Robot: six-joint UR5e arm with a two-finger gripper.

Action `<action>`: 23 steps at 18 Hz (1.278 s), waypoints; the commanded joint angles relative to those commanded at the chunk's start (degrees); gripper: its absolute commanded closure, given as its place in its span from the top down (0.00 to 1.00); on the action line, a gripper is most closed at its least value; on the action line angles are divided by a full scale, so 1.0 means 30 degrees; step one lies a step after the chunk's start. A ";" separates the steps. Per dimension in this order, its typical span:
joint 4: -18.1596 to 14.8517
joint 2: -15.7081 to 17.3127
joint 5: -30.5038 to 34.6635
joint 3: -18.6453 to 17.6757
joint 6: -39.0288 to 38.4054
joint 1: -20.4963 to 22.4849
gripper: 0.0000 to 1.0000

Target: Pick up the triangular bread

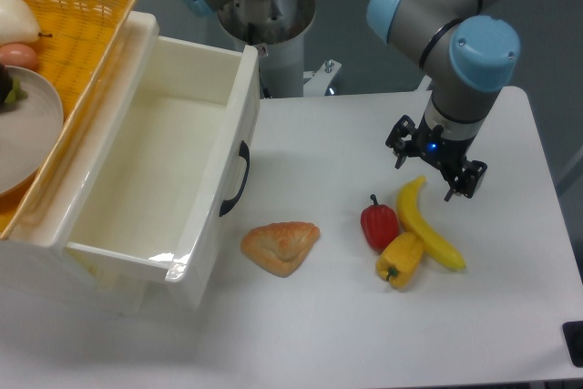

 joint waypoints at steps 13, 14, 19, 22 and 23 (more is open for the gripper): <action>0.1903 -0.1052 -0.1465 -0.0880 -0.2900 -0.1695 1.00; 0.1904 -0.1113 -0.1552 -0.0792 -0.2987 -0.1989 1.00; 0.1992 -0.1433 -0.4007 -0.0821 -0.2755 -0.2958 0.99; 0.1963 -0.1845 -0.6438 -0.0791 -0.1819 -0.3076 0.94; 0.1934 -0.1904 -0.6822 -0.0820 -0.1729 -0.3076 0.94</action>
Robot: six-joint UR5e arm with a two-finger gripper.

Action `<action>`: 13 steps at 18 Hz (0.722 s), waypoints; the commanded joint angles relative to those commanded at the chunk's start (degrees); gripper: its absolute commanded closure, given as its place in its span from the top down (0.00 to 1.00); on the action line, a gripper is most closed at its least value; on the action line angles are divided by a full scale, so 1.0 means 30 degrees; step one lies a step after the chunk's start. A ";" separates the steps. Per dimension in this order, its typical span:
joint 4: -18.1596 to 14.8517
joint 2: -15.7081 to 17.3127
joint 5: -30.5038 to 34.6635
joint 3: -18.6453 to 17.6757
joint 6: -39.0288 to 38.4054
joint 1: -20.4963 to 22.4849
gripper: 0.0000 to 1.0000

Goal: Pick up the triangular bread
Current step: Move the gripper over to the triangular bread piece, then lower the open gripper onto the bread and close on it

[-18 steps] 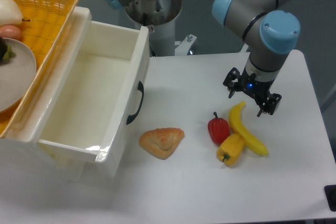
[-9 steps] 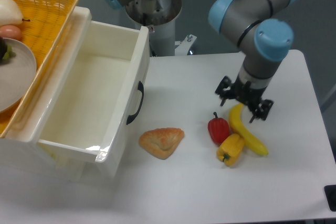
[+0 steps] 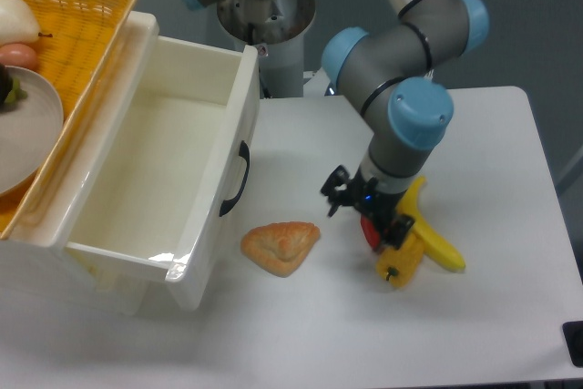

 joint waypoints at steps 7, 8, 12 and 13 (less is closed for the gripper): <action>-0.0526 -0.0645 0.0084 -0.0293 0.1638 -0.0322 0.92; -0.0731 -0.0732 0.0142 -0.0322 0.1845 -0.0322 0.92; -0.1201 -0.0821 0.1396 -0.0644 0.2490 -0.0351 0.92; -0.1201 -0.0850 0.1779 -0.0848 0.2520 -0.0381 0.91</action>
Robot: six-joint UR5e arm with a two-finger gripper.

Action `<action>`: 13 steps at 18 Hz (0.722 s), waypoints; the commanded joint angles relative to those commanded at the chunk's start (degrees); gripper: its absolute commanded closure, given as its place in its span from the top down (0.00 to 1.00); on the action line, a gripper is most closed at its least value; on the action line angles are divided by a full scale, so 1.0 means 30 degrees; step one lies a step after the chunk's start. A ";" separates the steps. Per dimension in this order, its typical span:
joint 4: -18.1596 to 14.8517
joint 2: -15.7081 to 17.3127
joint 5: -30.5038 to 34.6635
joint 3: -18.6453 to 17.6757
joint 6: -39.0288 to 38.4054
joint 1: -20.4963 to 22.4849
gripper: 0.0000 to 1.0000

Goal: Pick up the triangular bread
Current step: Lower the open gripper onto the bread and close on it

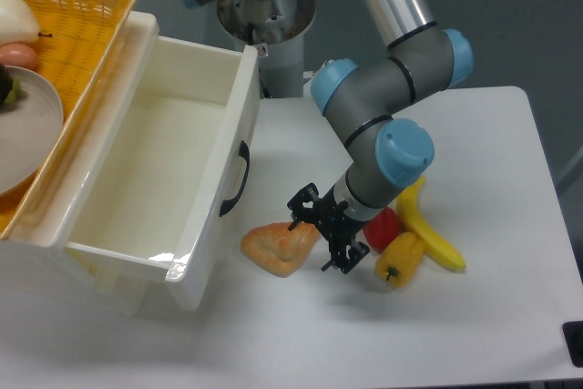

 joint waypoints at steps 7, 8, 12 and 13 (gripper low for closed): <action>0.0205 -0.0234 0.0531 -0.0764 -0.0087 -0.0760 0.82; 0.0234 -0.0264 0.0531 -0.0880 -0.0117 -0.0849 0.82; 0.0293 -0.0351 0.0531 -0.0969 -0.0205 -0.0879 0.74; 0.0293 -0.0381 0.0531 -0.0969 -0.0205 -0.0908 0.71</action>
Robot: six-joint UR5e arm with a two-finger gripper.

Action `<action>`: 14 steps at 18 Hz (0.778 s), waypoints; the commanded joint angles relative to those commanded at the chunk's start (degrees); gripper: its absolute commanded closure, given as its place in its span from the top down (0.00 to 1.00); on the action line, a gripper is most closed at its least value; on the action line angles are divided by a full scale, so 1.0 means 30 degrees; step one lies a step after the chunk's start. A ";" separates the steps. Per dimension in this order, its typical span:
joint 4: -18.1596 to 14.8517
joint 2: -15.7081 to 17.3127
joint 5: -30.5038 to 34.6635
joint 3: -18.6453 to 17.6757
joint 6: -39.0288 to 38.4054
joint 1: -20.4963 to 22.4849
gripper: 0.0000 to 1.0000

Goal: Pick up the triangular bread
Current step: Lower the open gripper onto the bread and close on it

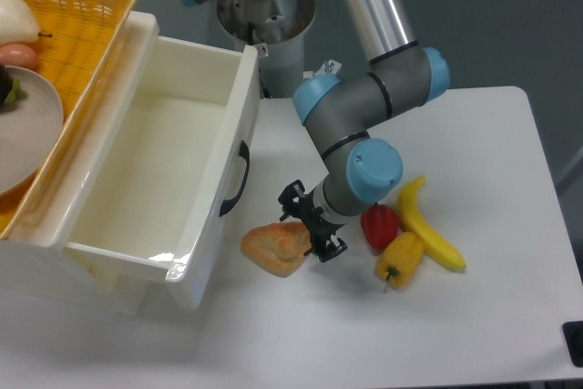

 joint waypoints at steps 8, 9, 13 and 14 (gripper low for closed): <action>0.0380 -0.0117 0.0029 -0.0146 -0.0262 -0.0059 0.47; 0.0468 -0.0088 0.0029 -0.0204 -0.0525 -0.0059 0.38; 0.0586 -0.0001 0.0729 -0.0176 -0.0996 0.0204 0.00; 0.0586 0.0029 0.0848 -0.0205 -0.0996 0.0350 0.00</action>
